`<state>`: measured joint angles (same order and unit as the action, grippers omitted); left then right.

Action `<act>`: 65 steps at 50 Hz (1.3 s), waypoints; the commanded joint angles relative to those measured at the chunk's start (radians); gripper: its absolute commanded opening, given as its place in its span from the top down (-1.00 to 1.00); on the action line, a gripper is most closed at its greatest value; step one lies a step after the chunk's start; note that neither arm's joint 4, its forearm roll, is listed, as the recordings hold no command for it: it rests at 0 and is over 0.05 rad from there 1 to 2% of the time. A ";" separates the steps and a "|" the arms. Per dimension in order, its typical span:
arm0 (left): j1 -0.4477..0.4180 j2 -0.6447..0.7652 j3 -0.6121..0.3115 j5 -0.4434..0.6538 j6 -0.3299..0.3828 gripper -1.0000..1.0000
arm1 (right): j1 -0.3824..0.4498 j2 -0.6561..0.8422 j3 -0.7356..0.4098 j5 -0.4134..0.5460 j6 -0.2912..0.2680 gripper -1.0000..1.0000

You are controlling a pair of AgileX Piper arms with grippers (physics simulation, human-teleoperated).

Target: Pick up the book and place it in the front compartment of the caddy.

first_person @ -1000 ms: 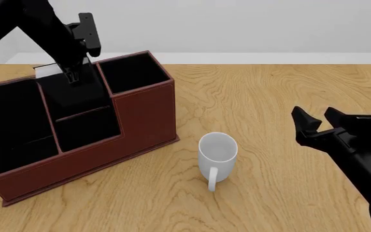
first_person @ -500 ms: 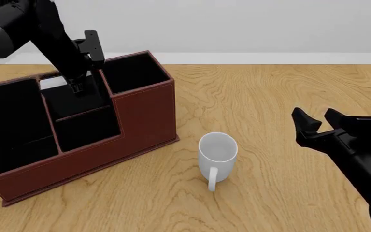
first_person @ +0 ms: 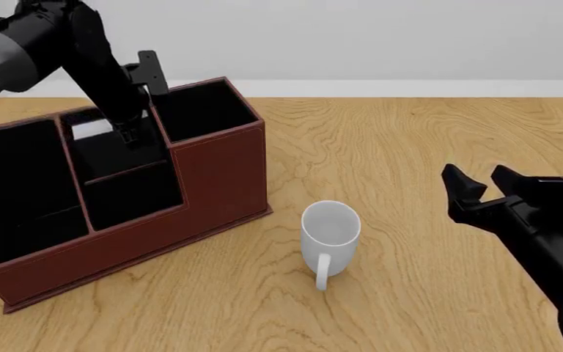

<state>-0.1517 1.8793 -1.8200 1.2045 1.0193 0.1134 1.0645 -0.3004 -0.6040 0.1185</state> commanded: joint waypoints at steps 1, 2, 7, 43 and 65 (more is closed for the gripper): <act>0.001 0.012 0.049 -0.037 0.014 1.00 | -0.001 0.010 0.000 -0.007 0.000 -1.00; 0.006 0.011 0.056 -0.045 0.018 1.00 | -0.001 0.010 0.000 -0.007 0.000 -1.00; 0.020 0.011 0.085 -0.068 0.025 1.00 | -0.002 0.011 0.001 -0.009 -0.002 -1.00; 0.007 0.002 0.034 -0.058 -0.005 -1.00 | 0.004 0.000 -0.001 0.004 -0.002 -1.00; 0.059 -0.160 0.098 0.014 0.041 -1.00 | 0.020 -0.029 -0.014 0.035 -0.003 -1.00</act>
<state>-0.1151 1.7874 -1.7592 1.1940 1.0412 0.1242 1.0487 -0.3095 -0.5824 0.1157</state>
